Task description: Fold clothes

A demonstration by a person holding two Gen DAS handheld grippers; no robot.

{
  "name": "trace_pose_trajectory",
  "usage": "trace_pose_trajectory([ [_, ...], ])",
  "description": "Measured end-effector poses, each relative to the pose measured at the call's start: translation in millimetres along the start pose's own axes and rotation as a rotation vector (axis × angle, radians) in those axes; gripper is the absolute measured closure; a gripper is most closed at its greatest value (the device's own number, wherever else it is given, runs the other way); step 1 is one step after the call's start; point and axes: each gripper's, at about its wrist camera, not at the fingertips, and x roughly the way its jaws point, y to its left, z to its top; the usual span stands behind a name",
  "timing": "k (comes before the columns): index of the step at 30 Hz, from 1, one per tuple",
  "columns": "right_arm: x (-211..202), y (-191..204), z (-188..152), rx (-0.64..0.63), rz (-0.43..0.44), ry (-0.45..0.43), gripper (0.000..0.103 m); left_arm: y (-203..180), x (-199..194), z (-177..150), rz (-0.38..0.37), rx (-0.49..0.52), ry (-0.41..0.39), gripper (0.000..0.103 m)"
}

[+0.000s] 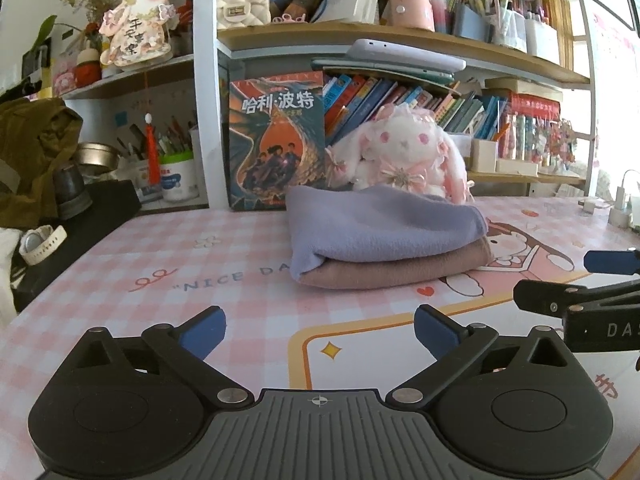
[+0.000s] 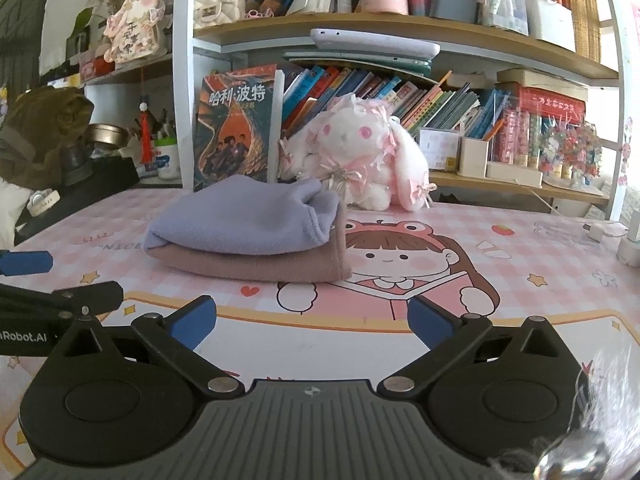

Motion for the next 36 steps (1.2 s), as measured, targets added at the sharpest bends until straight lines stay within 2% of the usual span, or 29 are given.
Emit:
trace_pose_trajectory([
  [36,2.3,3.5,0.9,-0.017,0.005,0.013,0.0,3.4,0.3,-0.7,0.001,-0.023,0.005,0.001],
])
